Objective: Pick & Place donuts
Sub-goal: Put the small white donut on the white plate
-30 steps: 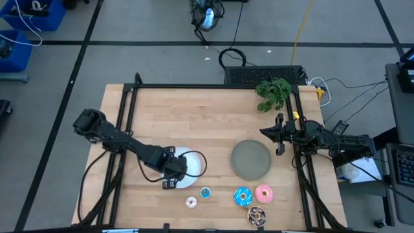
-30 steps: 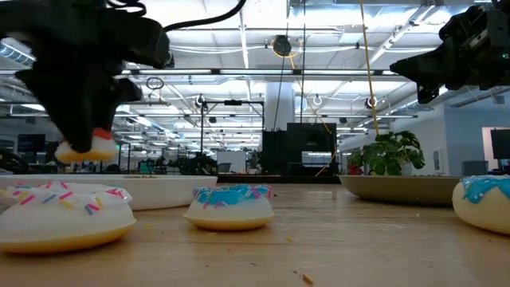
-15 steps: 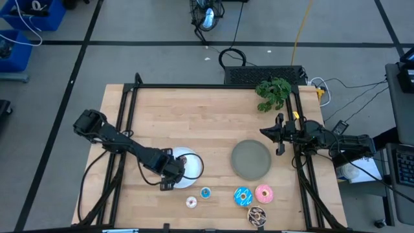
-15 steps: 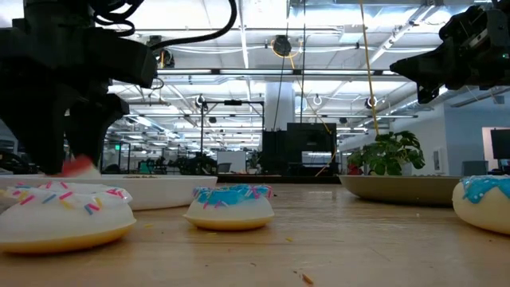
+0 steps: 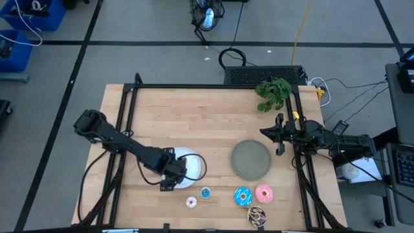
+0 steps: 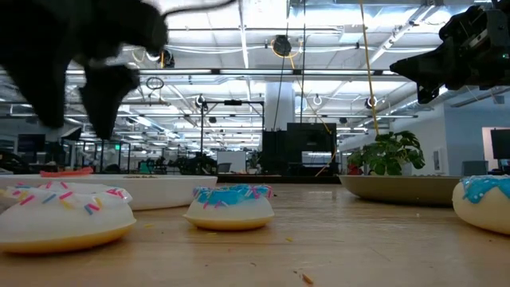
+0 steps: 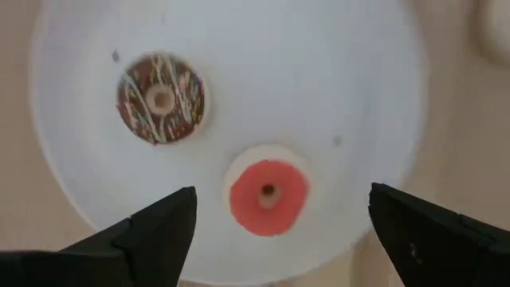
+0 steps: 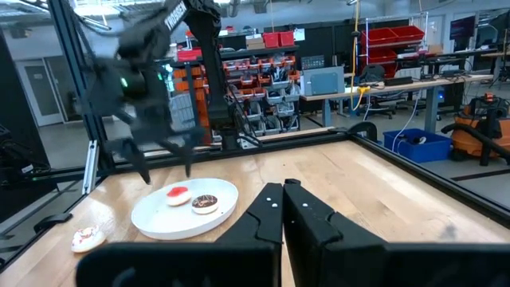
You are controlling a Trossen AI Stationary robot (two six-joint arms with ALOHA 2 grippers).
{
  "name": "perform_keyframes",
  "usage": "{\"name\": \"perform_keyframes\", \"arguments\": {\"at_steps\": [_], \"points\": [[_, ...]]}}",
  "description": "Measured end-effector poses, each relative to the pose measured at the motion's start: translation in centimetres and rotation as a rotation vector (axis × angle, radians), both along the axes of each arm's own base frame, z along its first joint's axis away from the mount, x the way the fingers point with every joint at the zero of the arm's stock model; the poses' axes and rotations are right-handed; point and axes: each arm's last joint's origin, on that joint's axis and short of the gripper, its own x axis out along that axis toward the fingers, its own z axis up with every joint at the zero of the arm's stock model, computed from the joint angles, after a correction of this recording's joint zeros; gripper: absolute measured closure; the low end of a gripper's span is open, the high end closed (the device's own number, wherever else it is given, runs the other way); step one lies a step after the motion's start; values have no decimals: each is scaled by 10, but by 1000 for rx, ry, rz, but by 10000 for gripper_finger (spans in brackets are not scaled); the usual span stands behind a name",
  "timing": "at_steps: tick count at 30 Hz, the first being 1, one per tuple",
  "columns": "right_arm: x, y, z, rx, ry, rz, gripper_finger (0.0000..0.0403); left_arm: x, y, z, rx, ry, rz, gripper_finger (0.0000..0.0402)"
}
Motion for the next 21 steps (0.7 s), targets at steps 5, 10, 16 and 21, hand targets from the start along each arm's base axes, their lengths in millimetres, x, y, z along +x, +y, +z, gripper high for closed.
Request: {"name": "perform_keyframes", "arguments": {"at_steps": [5,10,16,21], "points": [[0,0,0,0,0,0,403,18,-8,50,-49,-97,24,64],[0,0,0,0,2,0,403,20,-14,81,-64,-133,12,162],[0,0,0,0,2,0,403,16,-15,85,-81,-90,-31,336],[0,0,0,-7,2,0,403,13,-19,85,-70,-75,-105,387]]}}
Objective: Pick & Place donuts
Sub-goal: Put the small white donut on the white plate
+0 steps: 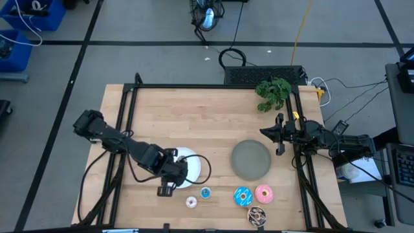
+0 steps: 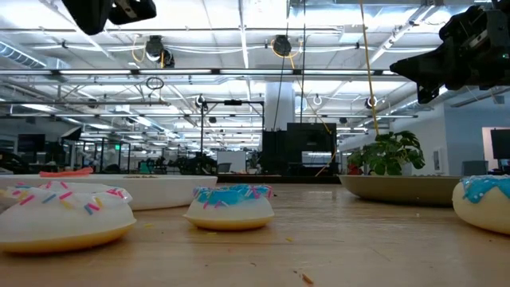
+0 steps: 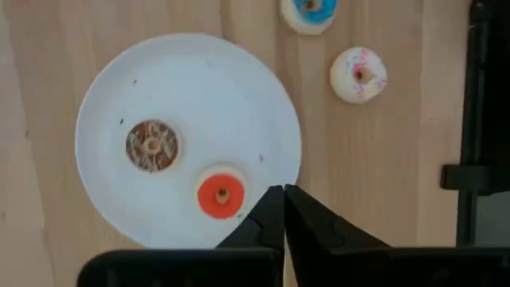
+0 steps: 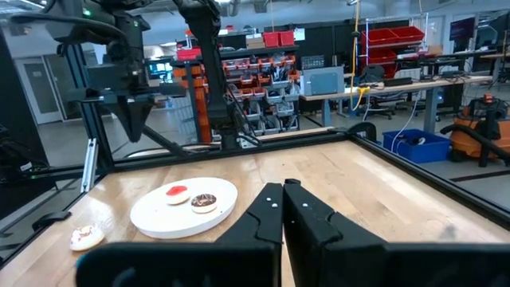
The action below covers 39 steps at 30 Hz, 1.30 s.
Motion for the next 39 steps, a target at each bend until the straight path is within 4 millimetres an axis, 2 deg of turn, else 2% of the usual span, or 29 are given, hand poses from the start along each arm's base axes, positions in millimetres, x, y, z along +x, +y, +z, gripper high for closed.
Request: {"name": "perform_keyframes", "arguments": {"at_steps": [3,10,14,24,28,33,39], "points": [[0,0,0,0,0,0,403,-1,-3,0,15,-19,-19,390],[0,0,0,0,0,0,403,2,-2,0,48,-48,79,394],[0,0,0,0,0,0,403,16,-12,-11,21,-40,48,397],[0,0,0,0,-4,-1,403,71,-48,-28,52,61,-171,394],[0,0,-1,0,5,0,403,83,-57,-37,85,84,-247,398],[0,0,-1,1,10,-1,403,84,-64,-42,92,70,-302,388],[0,0,0,0,2,-1,403,83,-69,-43,88,58,-313,397]]}}
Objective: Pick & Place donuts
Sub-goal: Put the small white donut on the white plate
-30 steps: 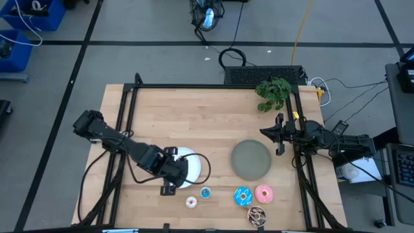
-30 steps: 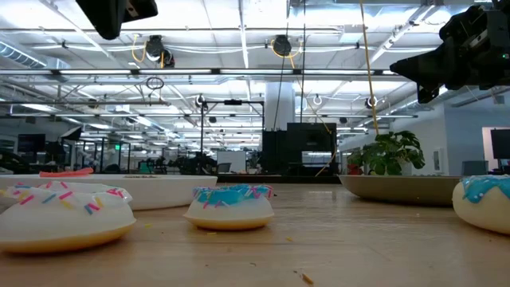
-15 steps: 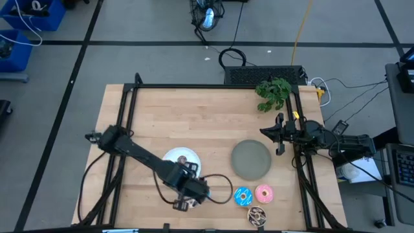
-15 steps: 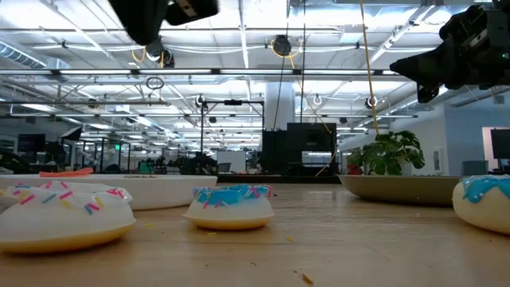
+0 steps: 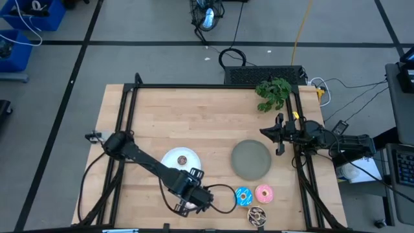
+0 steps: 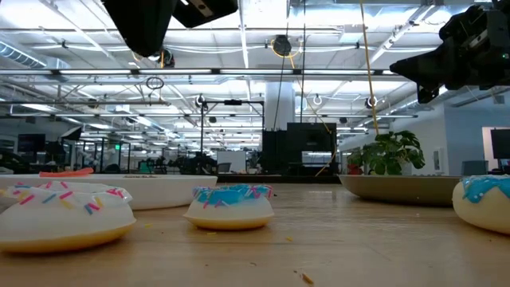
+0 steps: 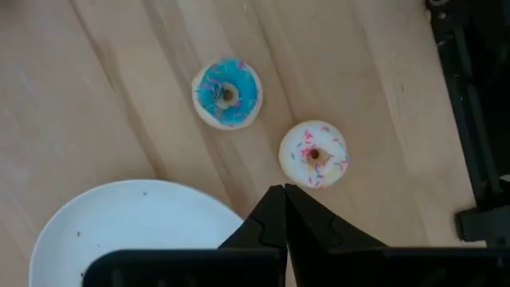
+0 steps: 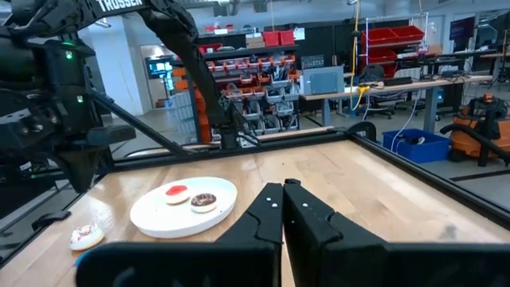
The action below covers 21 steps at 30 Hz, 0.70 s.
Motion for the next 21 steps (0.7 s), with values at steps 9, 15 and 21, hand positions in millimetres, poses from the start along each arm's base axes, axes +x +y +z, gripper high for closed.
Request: {"name": "perform_keyframes", "arguments": {"at_steps": [9,15,21], "points": [[0,0,0,0,-2,0,403,0,-3,0,-10,-10,14,396],[0,0,0,0,-2,0,403,0,-4,0,-10,-12,11,377],[0,0,0,0,-3,0,403,5,-7,2,-46,-72,16,349]]}}
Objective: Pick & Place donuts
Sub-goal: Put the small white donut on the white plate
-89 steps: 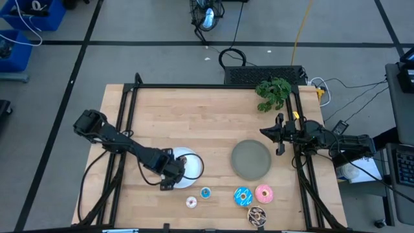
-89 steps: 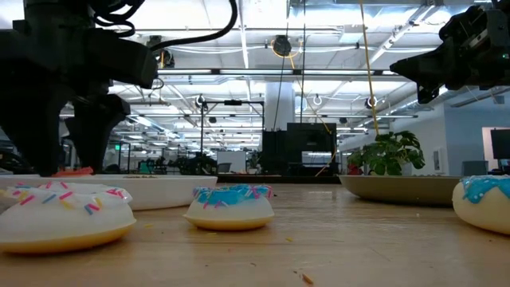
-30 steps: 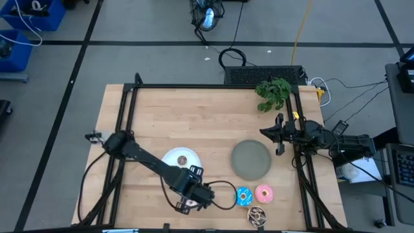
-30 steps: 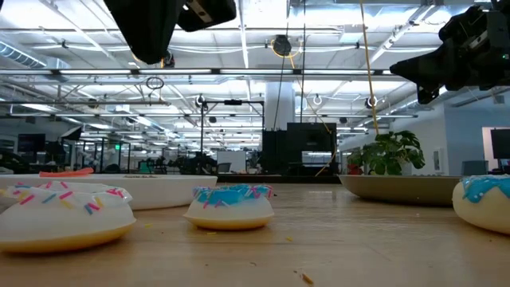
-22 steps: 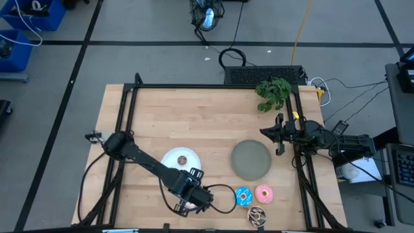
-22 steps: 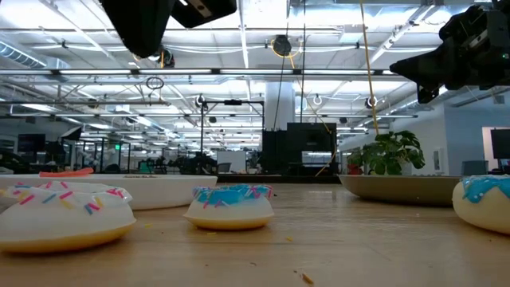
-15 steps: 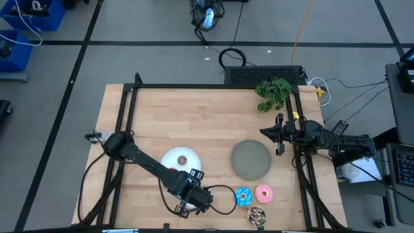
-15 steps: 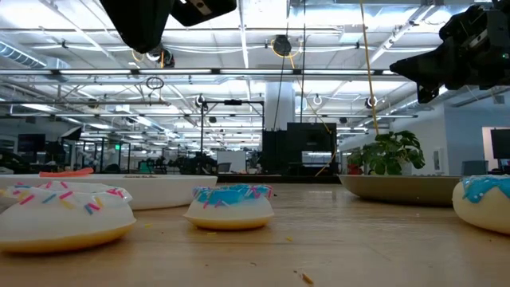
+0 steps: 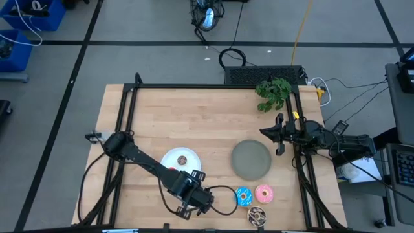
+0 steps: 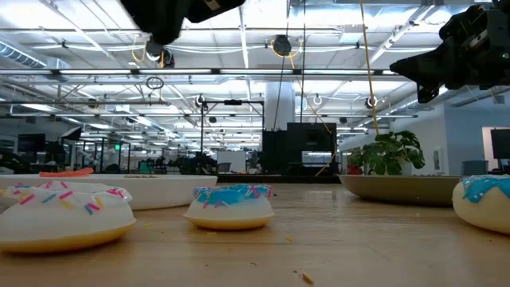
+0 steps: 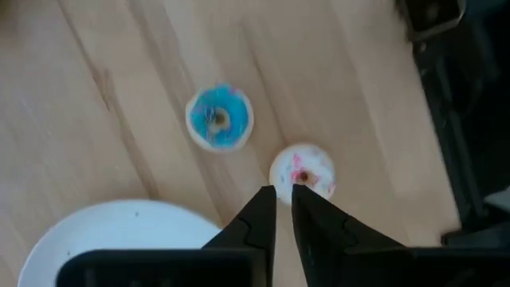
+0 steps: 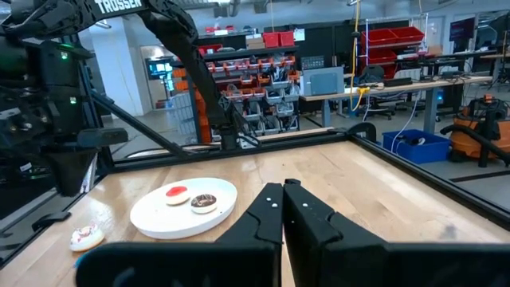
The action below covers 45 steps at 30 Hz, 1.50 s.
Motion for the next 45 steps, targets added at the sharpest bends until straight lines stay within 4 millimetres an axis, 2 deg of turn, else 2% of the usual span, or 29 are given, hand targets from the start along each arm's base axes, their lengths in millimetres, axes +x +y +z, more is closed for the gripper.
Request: {"name": "perform_keyframes", "arguments": {"at_steps": [4,10,14,17,20,28,33,38,45], "points": [[0,0,0,0,0,0,403,3,-8,2,-27,-65,-13,349],[0,0,0,0,0,0,403,-3,-19,1,13,-98,-34,376],[0,0,0,0,-1,0,403,-7,-22,-15,8,-76,-55,396],[0,0,0,0,0,0,403,-12,-21,-26,30,-47,-69,394],[0,0,0,0,0,0,403,-14,-19,-34,53,-21,-73,368],[0,0,0,0,-1,0,403,-13,-19,-34,49,-29,-65,269],[0,0,0,0,-1,0,403,-13,-19,-34,34,-21,-2,211],[0,0,0,0,0,0,403,-15,-20,-36,27,-8,15,162],[0,0,0,0,-1,0,403,-21,-21,-60,-49,35,-25,113]]}}
